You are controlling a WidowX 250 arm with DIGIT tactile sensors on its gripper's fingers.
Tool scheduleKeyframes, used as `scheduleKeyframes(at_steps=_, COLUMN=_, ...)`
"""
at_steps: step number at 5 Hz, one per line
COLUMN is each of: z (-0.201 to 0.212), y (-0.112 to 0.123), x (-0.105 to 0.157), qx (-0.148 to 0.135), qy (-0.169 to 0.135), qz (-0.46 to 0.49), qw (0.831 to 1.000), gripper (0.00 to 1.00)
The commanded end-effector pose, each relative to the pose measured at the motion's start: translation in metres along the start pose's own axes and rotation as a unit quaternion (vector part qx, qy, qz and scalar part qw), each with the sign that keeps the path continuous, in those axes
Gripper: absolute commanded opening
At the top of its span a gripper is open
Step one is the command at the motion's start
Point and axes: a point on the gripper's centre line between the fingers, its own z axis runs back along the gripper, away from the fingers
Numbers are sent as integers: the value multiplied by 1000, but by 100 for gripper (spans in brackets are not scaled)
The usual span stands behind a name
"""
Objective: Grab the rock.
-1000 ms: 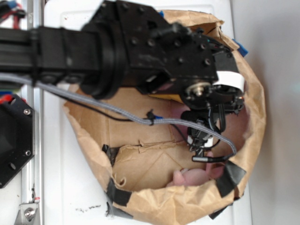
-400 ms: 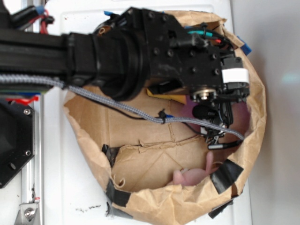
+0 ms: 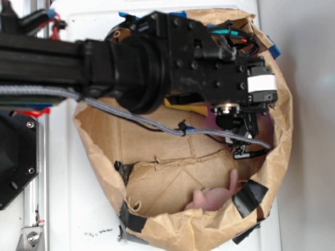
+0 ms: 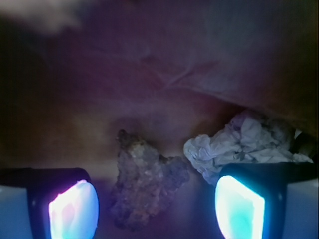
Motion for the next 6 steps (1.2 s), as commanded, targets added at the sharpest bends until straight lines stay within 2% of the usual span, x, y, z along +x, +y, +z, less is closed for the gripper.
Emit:
scheduleKeyframes(at_steps=1, z=3, y=-17, x=7, qx=5, qy=-16, qz=-28, qw=999, gripper=100)
scheduleKeyframes(at_steps=3, z=-2, y=-33, x=3, qx=-32, qy=-2, qz=-74, qw=997, gripper=100)
scheduleKeyframes(at_steps=6, z=-15, y=-25, x=17, qx=-18, qy=25, qz=-7, qw=1000, gripper=100)
